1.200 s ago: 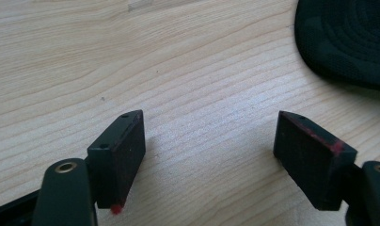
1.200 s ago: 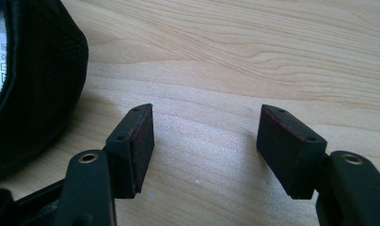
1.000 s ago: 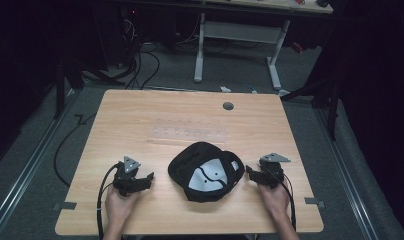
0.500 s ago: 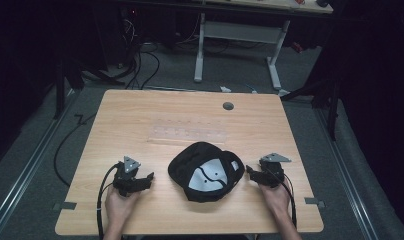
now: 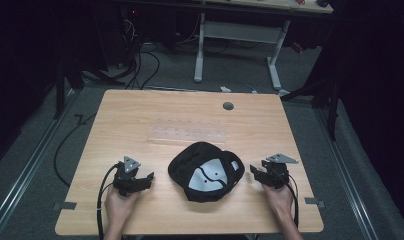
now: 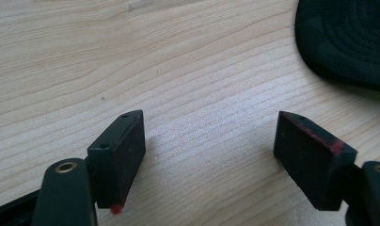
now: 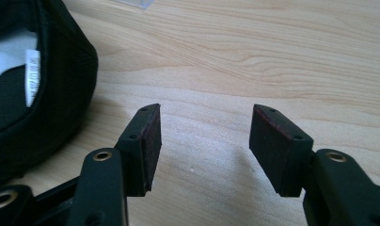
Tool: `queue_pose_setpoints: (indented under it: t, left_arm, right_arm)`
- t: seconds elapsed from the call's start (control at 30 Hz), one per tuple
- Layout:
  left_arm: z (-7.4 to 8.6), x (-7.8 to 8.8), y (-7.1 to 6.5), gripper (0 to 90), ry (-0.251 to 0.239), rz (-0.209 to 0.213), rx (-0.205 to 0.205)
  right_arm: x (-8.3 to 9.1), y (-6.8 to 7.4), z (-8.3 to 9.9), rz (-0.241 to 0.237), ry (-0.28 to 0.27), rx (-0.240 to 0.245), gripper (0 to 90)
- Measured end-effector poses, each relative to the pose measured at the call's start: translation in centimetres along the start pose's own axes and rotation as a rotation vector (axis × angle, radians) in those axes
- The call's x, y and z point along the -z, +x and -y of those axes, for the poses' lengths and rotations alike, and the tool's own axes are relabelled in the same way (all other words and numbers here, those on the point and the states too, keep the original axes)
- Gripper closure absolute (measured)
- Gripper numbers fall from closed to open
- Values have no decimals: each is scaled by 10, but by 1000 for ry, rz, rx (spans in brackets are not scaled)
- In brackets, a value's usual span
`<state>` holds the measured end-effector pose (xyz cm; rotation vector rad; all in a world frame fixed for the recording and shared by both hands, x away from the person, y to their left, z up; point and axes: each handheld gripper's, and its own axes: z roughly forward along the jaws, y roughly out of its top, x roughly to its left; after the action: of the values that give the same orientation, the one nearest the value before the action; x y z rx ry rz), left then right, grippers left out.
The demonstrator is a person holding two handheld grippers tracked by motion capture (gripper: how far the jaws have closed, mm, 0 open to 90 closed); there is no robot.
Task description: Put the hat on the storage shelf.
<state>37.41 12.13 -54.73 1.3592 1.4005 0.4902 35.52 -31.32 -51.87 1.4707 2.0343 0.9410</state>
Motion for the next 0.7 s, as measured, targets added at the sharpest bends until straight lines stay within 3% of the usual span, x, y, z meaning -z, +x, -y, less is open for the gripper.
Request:
queue_pose_setpoints:
  t: [0.27,0.43,0.47,0.7]
  left_arm:
    - [0,1,0,257,7,13,-11]
    - [0,2,2,257,32,12,-39]
    - [0,0,0,257,0,0,0]
    - [0,0,0,257,0,-1,0]
  right_arm:
    - [12,4,-4,-48,-39,-2,447]
    - [19,7,-9,-89,-67,-1,446]
    - [20,7,-10,-95,-69,3,447]
    - [22,15,-18,-146,-82,22,444]
